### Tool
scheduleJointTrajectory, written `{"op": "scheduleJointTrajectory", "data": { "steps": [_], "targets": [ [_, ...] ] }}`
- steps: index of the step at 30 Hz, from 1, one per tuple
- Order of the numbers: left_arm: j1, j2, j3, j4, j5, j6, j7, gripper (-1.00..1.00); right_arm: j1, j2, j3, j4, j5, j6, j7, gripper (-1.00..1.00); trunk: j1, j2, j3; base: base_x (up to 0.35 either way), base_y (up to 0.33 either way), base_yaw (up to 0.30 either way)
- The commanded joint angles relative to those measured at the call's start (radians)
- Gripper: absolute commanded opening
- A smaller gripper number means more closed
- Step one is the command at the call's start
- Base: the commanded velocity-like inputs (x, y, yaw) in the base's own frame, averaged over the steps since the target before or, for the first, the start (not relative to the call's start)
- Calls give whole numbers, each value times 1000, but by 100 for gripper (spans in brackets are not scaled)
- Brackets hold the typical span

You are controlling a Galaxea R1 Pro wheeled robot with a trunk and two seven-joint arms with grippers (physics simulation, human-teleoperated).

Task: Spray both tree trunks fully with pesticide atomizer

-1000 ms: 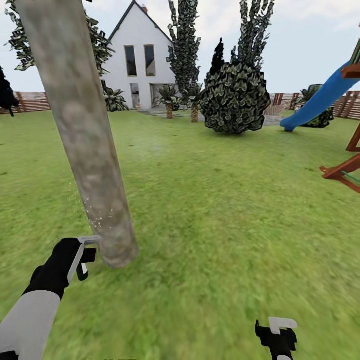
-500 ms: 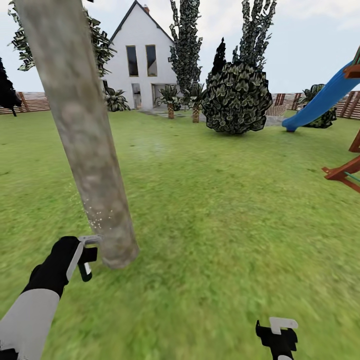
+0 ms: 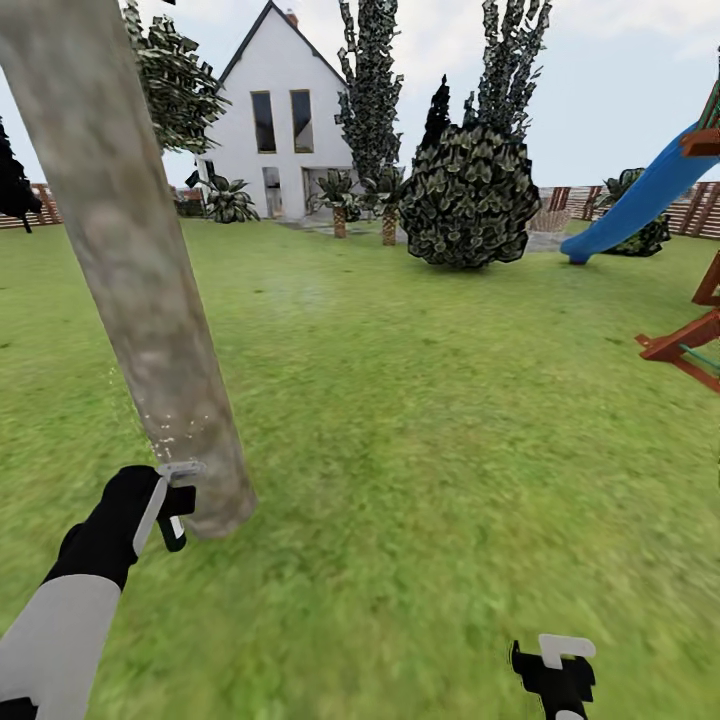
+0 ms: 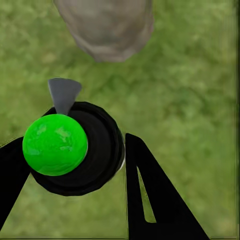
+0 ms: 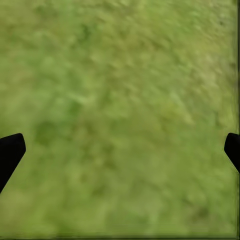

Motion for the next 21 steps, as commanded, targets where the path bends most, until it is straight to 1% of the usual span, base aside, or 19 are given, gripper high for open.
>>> {"op": "scheduleJointTrajectory", "data": {
  "steps": [1,4,8,13,19,21],
  "targets": [
    [-1,0,0,-2,0,5,2,-100,-1,0,-7,2,10,-4,-3,100,0,0,-1,-191,-241,0],
    [-2,2,0,-2,0,24,2,-100,-1,1,-6,2,10,-4,-3,100,0,0,-1,-144,-246,0],
    [-3,1,0,-4,-1,33,2,-100,-1,2,-6,2,10,-4,-3,100,0,0,-1,-3,-268,50],
    [-4,-3,0,-4,0,34,2,-100,-1,2,-6,2,10,-4,-4,100,0,0,-1,135,-265,242],
    [-4,-5,0,-4,0,34,2,-100,-1,3,-6,2,10,-4,-4,100,0,0,-1,193,-237,269],
    [-4,-6,0,-4,-1,34,2,-100,-1,2,-6,2,10,-4,-3,100,0,0,-1,219,-218,93]
  ]
}}
